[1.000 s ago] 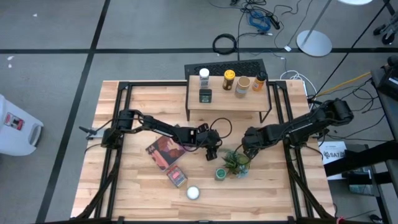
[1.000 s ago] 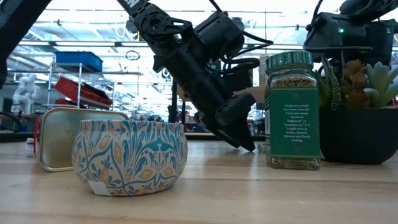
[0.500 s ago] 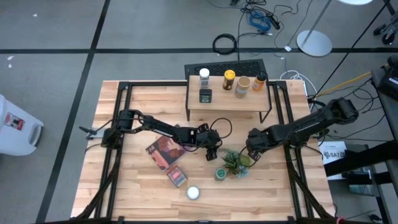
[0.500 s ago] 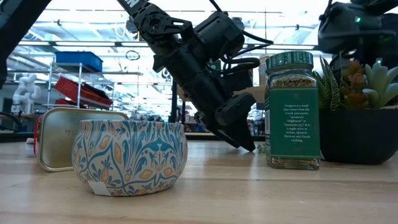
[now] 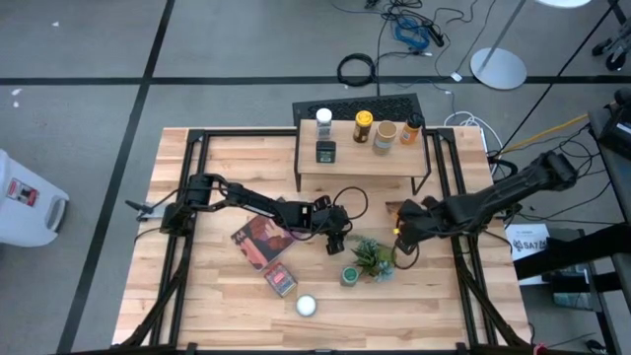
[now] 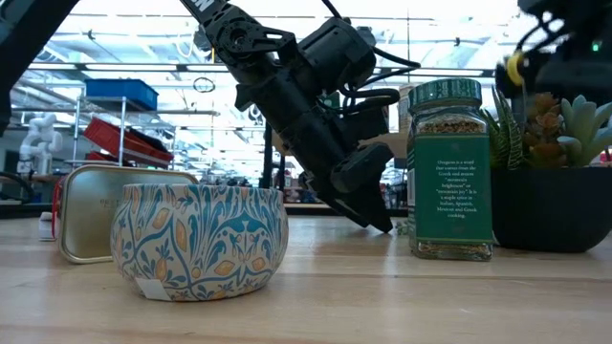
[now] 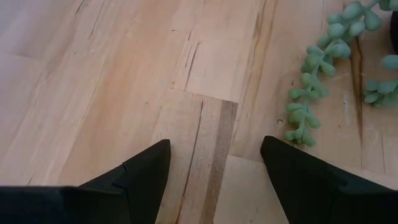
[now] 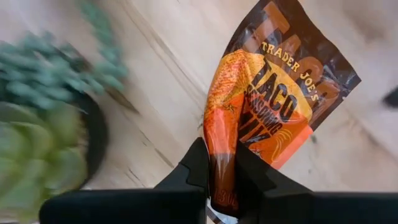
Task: Shelf spices
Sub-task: Put the orange seasoning bag on the shelf
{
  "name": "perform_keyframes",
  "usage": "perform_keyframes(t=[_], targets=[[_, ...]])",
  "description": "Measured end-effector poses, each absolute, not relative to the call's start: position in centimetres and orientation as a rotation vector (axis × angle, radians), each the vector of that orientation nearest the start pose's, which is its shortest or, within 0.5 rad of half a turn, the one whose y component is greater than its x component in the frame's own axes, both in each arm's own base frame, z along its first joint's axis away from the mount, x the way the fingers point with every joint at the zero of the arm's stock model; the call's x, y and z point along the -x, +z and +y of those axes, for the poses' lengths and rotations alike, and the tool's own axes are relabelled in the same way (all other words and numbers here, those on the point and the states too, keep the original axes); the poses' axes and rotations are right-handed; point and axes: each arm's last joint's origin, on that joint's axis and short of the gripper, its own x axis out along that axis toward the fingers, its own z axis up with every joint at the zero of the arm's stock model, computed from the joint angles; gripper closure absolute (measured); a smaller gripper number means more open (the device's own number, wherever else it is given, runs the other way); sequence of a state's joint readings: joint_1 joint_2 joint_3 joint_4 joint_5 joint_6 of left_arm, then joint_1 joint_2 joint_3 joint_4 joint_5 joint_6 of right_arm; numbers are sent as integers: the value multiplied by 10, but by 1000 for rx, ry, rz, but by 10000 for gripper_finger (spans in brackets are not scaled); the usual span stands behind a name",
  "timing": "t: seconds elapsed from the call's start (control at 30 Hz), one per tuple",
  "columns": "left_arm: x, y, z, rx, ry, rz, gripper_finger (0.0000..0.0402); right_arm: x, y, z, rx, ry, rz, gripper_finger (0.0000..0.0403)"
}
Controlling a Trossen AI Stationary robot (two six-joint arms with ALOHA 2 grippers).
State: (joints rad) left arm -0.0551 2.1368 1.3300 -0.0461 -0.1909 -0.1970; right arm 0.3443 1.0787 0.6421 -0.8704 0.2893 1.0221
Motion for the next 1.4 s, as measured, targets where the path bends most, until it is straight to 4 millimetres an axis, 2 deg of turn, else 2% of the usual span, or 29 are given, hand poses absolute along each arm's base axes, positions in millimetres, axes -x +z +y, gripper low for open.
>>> perform_keyframes(t=[0.23, 0.47, 0.97, 1.13, 1.4], targets=[[-437, 119, -18, 78, 226, 824, 133, -164, 226, 57, -371, -517, 953, 376], [-440, 121, -18, 84, 229, 791, 133, -168, 250, 61, -183, -551, 771, 376], [-441, 122, -18, 85, 234, 770, 133, -168, 266, 49, 210, -926, 408, 376], [-441, 122, -18, 85, 234, 770, 133, -169, 263, 41, 293, -1050, 354, 375], [-441, 122, -18, 84, 234, 770, 133, -158, 215, 24, 289, -1184, 303, 375]])
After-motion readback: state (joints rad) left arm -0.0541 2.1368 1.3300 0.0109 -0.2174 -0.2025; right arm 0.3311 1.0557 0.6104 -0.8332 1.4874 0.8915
